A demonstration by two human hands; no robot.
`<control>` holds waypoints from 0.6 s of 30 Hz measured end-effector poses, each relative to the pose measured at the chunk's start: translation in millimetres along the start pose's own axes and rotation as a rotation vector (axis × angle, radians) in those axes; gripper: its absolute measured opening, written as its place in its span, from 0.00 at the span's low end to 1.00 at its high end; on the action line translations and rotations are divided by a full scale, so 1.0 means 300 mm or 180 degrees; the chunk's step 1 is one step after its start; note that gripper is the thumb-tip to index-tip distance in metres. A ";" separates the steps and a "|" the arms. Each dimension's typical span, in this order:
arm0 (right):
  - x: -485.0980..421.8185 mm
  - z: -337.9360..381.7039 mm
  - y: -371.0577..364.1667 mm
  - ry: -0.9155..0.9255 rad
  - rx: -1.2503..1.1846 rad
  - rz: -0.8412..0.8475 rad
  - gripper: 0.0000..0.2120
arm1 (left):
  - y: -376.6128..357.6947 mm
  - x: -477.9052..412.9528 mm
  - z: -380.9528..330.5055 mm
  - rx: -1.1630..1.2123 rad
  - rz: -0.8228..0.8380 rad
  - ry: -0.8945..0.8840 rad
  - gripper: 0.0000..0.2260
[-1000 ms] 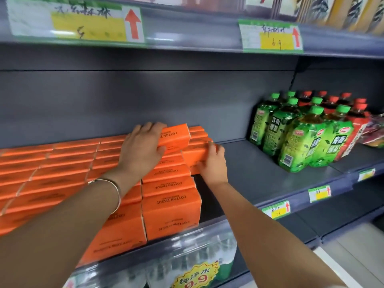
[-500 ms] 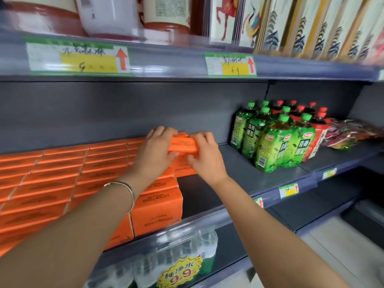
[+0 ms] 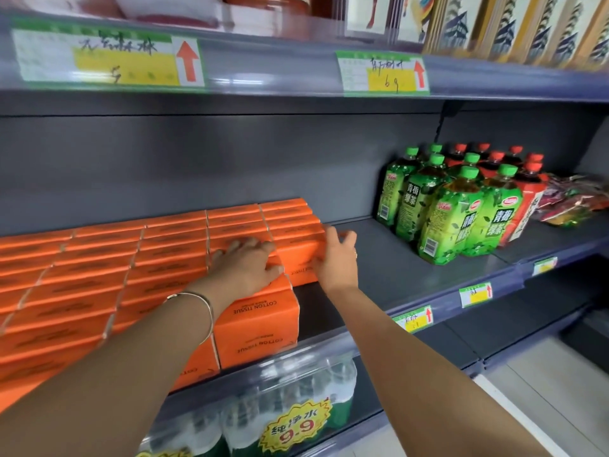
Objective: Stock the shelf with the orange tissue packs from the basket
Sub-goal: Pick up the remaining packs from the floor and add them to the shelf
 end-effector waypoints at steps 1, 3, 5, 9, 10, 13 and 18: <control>0.005 0.011 -0.009 0.0009 0.0000 -0.0070 0.21 | 0.000 -0.001 0.001 -0.0028 0.0018 0.0006 0.24; 0.019 0.019 -0.027 0.0090 0.0031 -0.0029 0.22 | -0.003 -0.001 0.000 -0.0085 0.0059 0.0005 0.25; 0.024 0.004 -0.030 0.0201 0.0045 0.0117 0.24 | -0.008 0.000 0.002 -0.0103 0.0100 -0.0006 0.25; 0.035 -0.054 0.033 0.0303 0.0195 0.0334 0.28 | -0.003 0.019 0.002 -0.0063 -0.0023 -0.0018 0.23; 0.047 -0.071 0.055 0.0286 0.0210 0.0345 0.28 | 0.000 0.031 -0.010 -0.0066 -0.0164 -0.0072 0.22; 0.110 -0.119 0.135 0.0280 0.0281 0.0316 0.26 | 0.003 0.094 -0.105 -0.0077 -0.0659 -0.0656 0.18; 0.341 -0.267 0.287 0.0503 0.0410 0.0145 0.20 | -0.118 0.290 -0.378 0.0086 -0.0677 -0.2013 0.13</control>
Point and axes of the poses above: each hand's wrist, its own x-axis away from the middle knuckle, its own y-axis out of the back of the hand, z = x × y, the point moved 4 cm from there along -x, towards the middle knuckle, and after that the axes turned 7 degrees about x, right-handed, at the moved point
